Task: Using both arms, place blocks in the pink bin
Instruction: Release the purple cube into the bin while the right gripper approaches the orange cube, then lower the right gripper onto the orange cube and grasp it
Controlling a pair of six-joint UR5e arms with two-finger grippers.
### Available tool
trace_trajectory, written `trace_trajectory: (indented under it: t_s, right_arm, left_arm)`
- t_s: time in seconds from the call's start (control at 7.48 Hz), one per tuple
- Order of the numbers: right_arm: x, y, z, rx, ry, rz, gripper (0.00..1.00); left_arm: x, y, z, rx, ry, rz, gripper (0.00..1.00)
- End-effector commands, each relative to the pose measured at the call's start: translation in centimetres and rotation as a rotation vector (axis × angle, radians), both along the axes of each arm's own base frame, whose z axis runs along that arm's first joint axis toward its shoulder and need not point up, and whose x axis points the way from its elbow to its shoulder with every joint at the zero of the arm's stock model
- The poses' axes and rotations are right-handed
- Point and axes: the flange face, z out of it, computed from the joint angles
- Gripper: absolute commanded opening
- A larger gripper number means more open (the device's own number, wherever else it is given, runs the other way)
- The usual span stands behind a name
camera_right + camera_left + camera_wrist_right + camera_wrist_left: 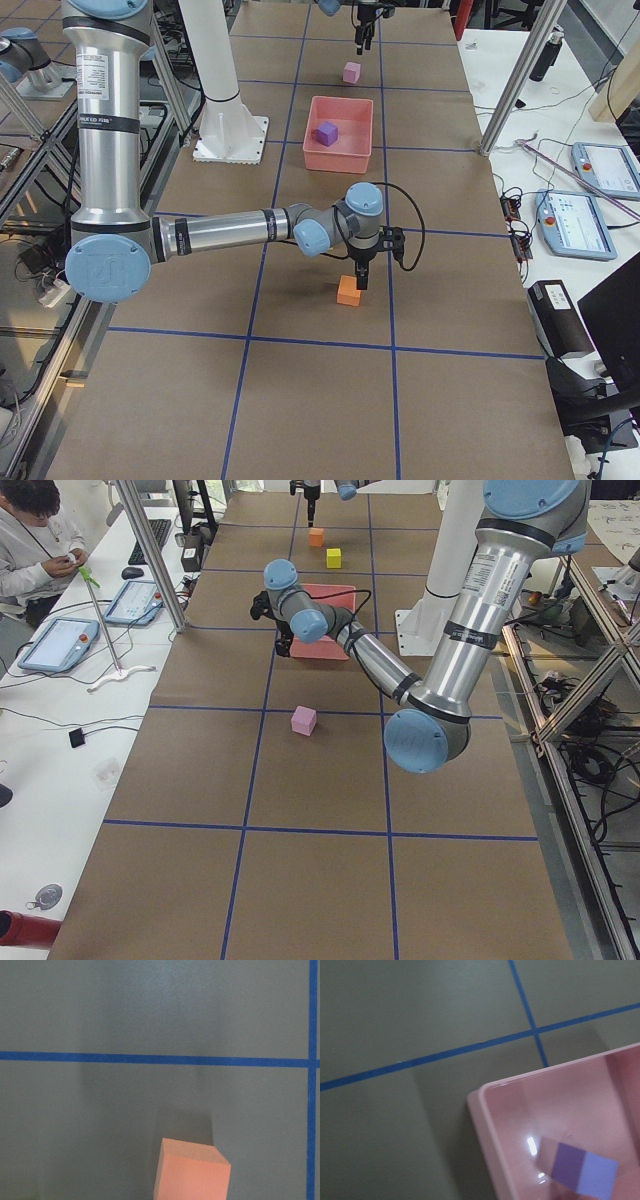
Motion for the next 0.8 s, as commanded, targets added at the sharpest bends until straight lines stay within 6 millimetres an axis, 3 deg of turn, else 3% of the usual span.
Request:
trace_trajectory:
  t_s: [0.0, 0.13, 0.27, 0.67]
  right_arm:
    - [-1.7, 0.2, 2.7, 0.025, -0.015, 0.045, 1.00]
    - [-1.6, 0.4, 2.9, 0.025, -0.015, 0.043, 1.00]
    - [-1.9, 0.8, 3.1, 0.022, -0.013, 0.036, 1.00]
    - [-3.1, 2.5, 4.7, -0.004, 0.017, 0.015, 1.00]
  left_arm:
    - [-11.4, -0.9, 11.0, 0.141, -0.097, 0.027, 1.00]
    - [-12.3, -1.7, 13.3, 0.139, -0.115, 0.038, 1.00]
    - [-12.3, -1.9, 13.9, 0.132, -0.121, 0.039, 1.00]
    - [-12.5, -1.7, 14.0, 0.131, -0.119, 0.037, 1.00]
